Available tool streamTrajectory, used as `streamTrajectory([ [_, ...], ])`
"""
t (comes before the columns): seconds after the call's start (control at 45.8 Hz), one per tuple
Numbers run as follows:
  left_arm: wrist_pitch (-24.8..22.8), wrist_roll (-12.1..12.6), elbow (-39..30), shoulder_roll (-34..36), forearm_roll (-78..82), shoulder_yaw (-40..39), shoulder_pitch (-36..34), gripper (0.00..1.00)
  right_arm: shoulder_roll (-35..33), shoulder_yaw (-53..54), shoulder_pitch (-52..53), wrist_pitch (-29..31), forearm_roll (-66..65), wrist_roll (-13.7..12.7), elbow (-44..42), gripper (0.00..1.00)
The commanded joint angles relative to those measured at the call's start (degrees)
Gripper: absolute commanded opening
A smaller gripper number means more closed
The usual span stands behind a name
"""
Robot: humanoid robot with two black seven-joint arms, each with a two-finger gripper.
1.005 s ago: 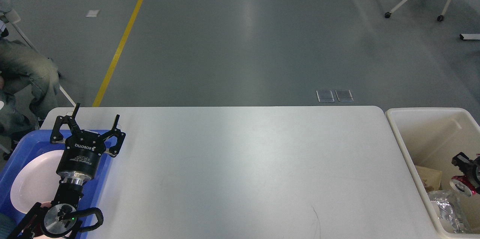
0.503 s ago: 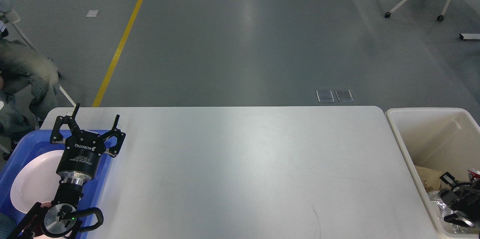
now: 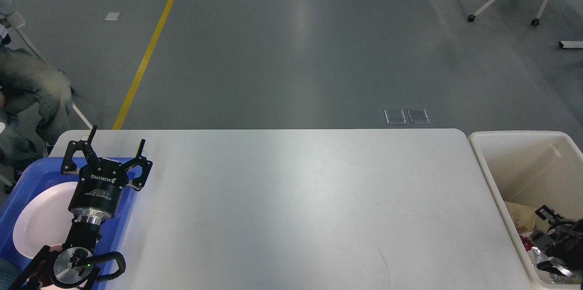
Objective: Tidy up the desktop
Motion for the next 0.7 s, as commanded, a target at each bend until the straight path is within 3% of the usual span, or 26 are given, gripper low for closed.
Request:
streamTrajectory([
  [0.0,0.0,0.0,0.0,0.0,0.0,0.0,0.0,0.96,0.0,0.0,0.3,0.1,0.0,0.0,0.1,1.00],
  [0.328,0.0,0.0,0.0,0.0,0.0,0.1,0.0,0.96,-0.6,0.2,2.2,0.2,-0.1,0.0,0.8,1.00],
  [0.59,0.0,0.1,0.0,0.0,0.0,0.0,0.0,0.96,-6.6,1.6,15.2,2.1,1.0,0.3,12.8,1.00],
  [0.677,0.0,0.1,0.0,0.0,0.0,0.0,0.0,0.96,-8.2,8.2,18.5,2.1,0.8,0.2,15.2,1.00],
])
